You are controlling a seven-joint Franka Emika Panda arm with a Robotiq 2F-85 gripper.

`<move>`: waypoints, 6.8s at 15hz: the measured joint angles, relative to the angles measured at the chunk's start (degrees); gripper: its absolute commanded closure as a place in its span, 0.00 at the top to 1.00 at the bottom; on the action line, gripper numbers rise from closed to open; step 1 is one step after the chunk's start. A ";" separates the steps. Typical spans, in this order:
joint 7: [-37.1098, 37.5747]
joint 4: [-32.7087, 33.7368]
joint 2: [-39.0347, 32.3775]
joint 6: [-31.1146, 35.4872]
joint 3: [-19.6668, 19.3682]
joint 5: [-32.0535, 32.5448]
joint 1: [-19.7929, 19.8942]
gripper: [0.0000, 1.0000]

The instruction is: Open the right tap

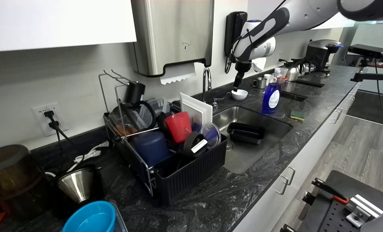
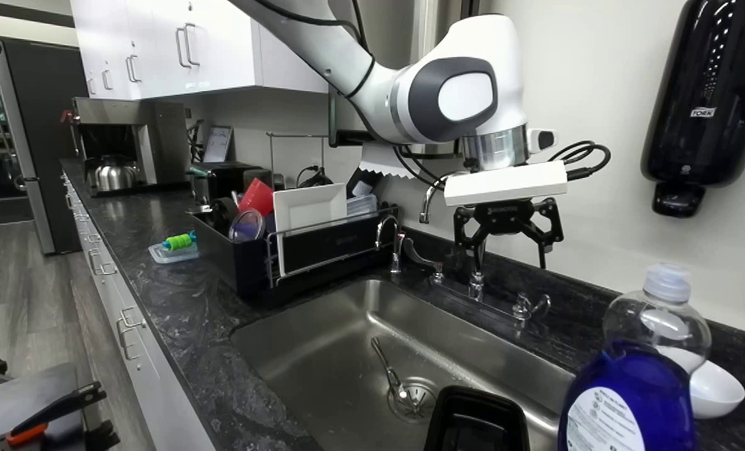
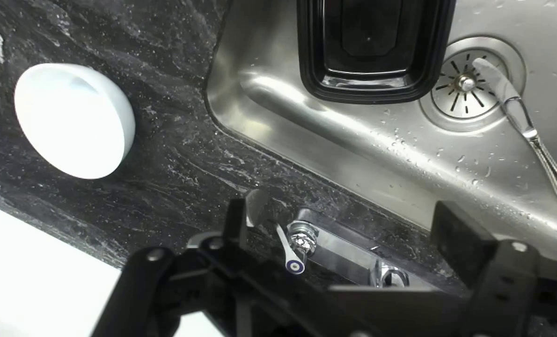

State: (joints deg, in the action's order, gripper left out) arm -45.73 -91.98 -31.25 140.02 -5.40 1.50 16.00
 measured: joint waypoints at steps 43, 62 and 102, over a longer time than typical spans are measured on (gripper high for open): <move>-17.22 29.48 -23.24 -10.85 7.63 -1.67 6.48 1.00; -17.21 30.11 -22.85 -14.71 8.18 -1.65 6.36 1.00; -8.79 19.31 -13.75 -16.94 5.88 -1.61 4.38 1.00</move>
State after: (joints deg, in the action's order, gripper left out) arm -54.52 -72.67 -45.00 123.08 0.48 -0.11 20.38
